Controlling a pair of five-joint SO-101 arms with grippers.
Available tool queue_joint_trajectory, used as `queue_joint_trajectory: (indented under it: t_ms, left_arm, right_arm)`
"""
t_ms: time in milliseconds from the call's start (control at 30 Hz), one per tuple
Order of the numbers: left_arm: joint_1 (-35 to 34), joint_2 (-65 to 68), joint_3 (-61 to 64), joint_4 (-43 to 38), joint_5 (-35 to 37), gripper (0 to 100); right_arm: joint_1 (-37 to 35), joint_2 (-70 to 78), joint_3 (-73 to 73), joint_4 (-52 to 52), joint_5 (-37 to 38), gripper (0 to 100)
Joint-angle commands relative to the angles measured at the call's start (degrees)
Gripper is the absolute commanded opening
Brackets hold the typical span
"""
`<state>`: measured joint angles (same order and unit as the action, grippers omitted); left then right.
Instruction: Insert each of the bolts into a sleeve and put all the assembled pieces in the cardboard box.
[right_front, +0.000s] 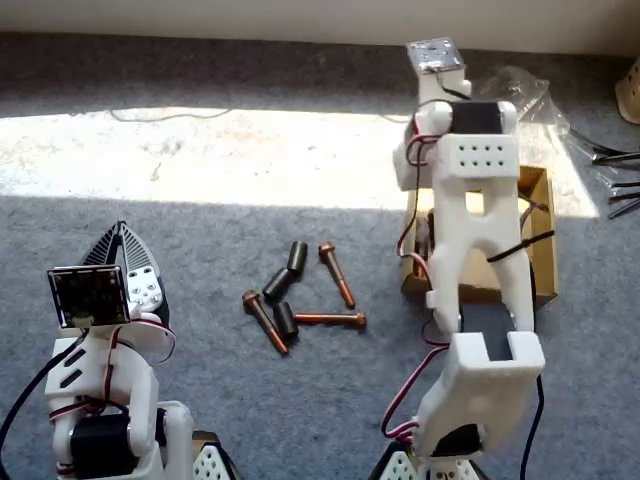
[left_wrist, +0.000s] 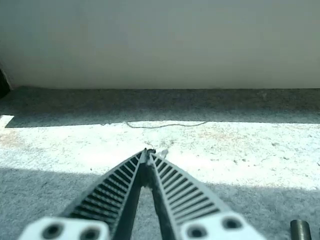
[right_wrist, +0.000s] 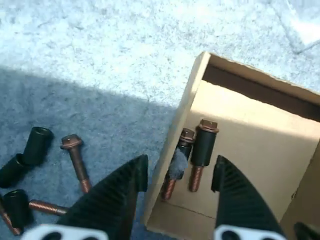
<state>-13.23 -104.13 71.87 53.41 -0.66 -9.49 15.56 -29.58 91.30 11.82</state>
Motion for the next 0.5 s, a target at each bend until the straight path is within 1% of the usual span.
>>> queue_joint_trajectory:
  t_ms: [0, 133, 400, 467]
  left_arm:
    - [-0.5, -0.7, -0.3, 0.4, -0.2, 1]
    - [-0.5, -0.7, -0.3, 0.4, -0.2, 1]
    - [-0.5, -0.7, -0.3, 0.4, -0.2, 1]
    - [-0.5, -0.7, -0.3, 0.4, -0.2, 1]
  right_arm:
    - [-5.2, -1.5, -5.1, 5.8, 0.3, 18.8]
    - [-8.6, -1.5, -5.4, 8.4, 0.3, 18.8]
    - [-9.0, -1.5, -5.1, 8.5, 0.3, 18.8]
    - [-10.1, -1.5, -5.1, 9.3, 0.4, 18.7]
